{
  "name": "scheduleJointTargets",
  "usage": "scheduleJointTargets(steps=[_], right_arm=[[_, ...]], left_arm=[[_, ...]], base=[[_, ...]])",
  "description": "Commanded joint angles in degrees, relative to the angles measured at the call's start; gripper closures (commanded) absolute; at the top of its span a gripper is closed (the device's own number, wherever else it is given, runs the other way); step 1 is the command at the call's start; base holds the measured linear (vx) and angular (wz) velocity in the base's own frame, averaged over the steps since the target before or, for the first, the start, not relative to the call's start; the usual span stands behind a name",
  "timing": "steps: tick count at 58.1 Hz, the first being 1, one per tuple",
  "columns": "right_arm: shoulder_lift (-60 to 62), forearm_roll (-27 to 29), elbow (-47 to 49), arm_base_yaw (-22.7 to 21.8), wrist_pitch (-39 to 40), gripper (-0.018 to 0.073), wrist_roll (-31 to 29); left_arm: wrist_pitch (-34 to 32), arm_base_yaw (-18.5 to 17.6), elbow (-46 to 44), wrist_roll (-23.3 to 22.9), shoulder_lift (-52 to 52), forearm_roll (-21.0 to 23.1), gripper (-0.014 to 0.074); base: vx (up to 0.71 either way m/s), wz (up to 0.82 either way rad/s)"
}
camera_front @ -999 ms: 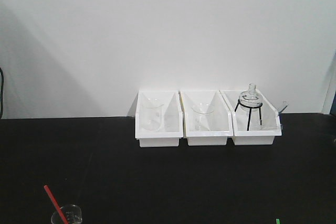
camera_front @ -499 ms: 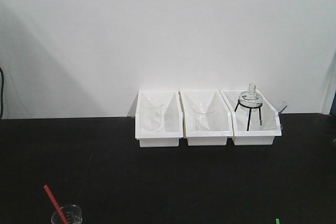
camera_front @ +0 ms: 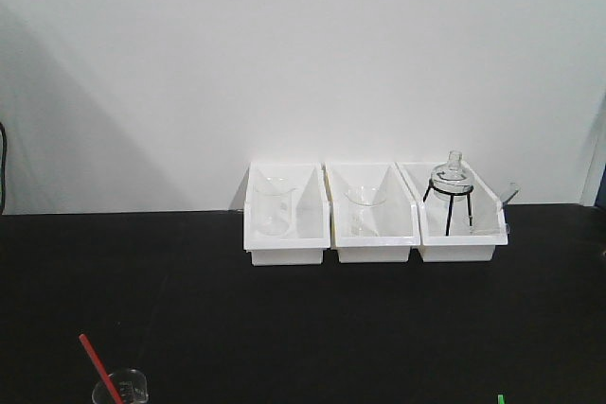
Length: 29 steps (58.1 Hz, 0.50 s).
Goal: Sort red and green spoons into left cabinet
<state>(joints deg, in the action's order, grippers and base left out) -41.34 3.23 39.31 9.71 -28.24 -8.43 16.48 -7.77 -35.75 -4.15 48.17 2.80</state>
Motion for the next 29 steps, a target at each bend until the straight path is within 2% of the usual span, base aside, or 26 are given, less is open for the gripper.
scheduleJointTargets(steps=[1,11,17,21,29], right_arm=[[-1.4,0.1,1.9,-0.1,3.1,0.0271,-0.3],[-4.0,0.1,1.9,-0.1,2.9,-0.0003,2.5],[-6.3,0.8,1.9,-0.1,2.7,-0.0106,4.9],[-8.8,2.0,1.9,-0.1,2.7,-0.0129,4.9],[-16.6,2.7,1.9,-0.1,4.0,-0.0106,4.1]], left_arm=[[-4.7,-0.1,-2.1,0.0,0.5,0.4,0.0409],[-4.6,-0.1,-2.1,0.0,0.9,0.4,0.0244],[-4.6,-0.1,-2.1,-0.4,0.9,0.4,0.0159],[-4.6,-0.1,-2.1,-0.6,0.9,0.4,0.0123],[-4.1,-0.1,-2.1,-0.6,0.9,0.4,0.0104]], base=[[0.0,0.0],[0.0,0.0],[0.0,0.0],[0.0,0.0],[0.0,0.0]])
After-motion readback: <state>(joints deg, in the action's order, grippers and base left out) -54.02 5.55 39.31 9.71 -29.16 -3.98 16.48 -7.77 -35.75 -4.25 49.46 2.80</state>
